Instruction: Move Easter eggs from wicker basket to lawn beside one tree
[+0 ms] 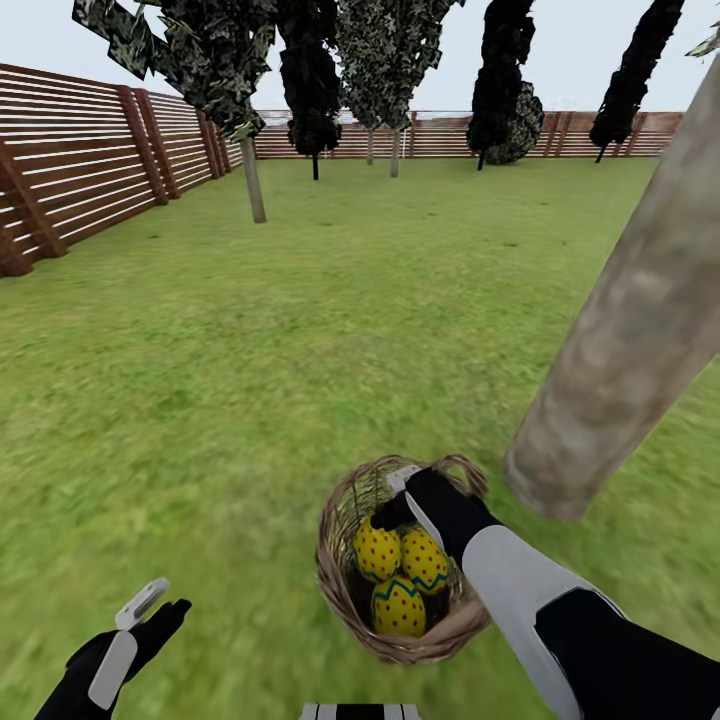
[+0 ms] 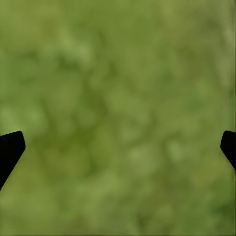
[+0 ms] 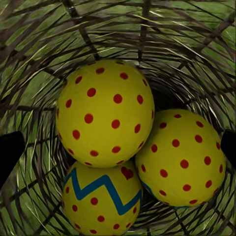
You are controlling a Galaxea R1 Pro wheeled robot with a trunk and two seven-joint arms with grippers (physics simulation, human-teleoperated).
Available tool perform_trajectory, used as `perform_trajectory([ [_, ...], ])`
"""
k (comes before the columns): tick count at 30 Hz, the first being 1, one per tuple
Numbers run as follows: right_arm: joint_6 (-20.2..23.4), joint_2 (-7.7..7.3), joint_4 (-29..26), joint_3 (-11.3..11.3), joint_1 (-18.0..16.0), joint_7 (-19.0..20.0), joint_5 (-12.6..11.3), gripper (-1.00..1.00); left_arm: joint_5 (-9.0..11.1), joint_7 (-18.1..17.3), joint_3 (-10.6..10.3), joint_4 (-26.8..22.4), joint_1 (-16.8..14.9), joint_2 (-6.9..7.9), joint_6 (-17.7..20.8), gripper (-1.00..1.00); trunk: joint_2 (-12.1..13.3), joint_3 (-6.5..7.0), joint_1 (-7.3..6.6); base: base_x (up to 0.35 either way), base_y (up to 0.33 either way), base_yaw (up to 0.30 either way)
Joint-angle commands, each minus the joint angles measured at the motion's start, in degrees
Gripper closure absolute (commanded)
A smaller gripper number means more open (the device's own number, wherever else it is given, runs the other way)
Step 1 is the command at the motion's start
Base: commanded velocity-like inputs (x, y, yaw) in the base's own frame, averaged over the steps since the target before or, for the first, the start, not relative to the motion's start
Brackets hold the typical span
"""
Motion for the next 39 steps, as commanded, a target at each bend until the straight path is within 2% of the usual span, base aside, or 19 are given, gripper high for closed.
perform_trajectory([
  [1,0.2,0.0,0.0,0.1,0.0,0.2,0.1,-1.0,0.6,0.4,0.0,-0.1,0.0,0.0,0.3,-1.0,0.0,-0.05,0.02,0.21,0.159,0.0],
  [16,0.7,0.0,0.8,0.1,0.4,0.1,0.0,-1.0,0.6,0.4,0.0,-0.1,0.0,-0.1,0.3,-1.0,0.0,-0.05,0.02,0.024,0.018,0.0],
  [19,4.5,0.0,0.6,0.2,0.4,-0.1,0.1,-1.0,0.7,0.4,0.0,-0.1,0.0,-0.17,0.3,-1.0,-0.1,-0.72,0.09,0.0,0.0,0.0],
  [22,5.8,0.0,0.2,0.2,0.4,-0.1,0.1,-1.0,0.7,0.4,0.0,-0.1,0.0,-0.17,0.3,-1.0,-0.1,-1.38,0.17,0.0,0.0,0.0],
  [32,5.7,0.0,-1.0,0.2,0.4,0.1,0.2,-1.0,0.7,0.4,0.0,0.0,0.0,-0.19,0.3,-1.0,-0.2,-3.6,0.43,0.0,0.0,0.0],
  [39,5.8,-0.11,-2.3,0.1,-1.9,-0.1,0.0,-1.0,0.7,0.2,-0.1,0.1,1.2,-1.71,0.4,-1.0,-0.2,-3.49,0.43,0.0,0.001,-0.042],
])
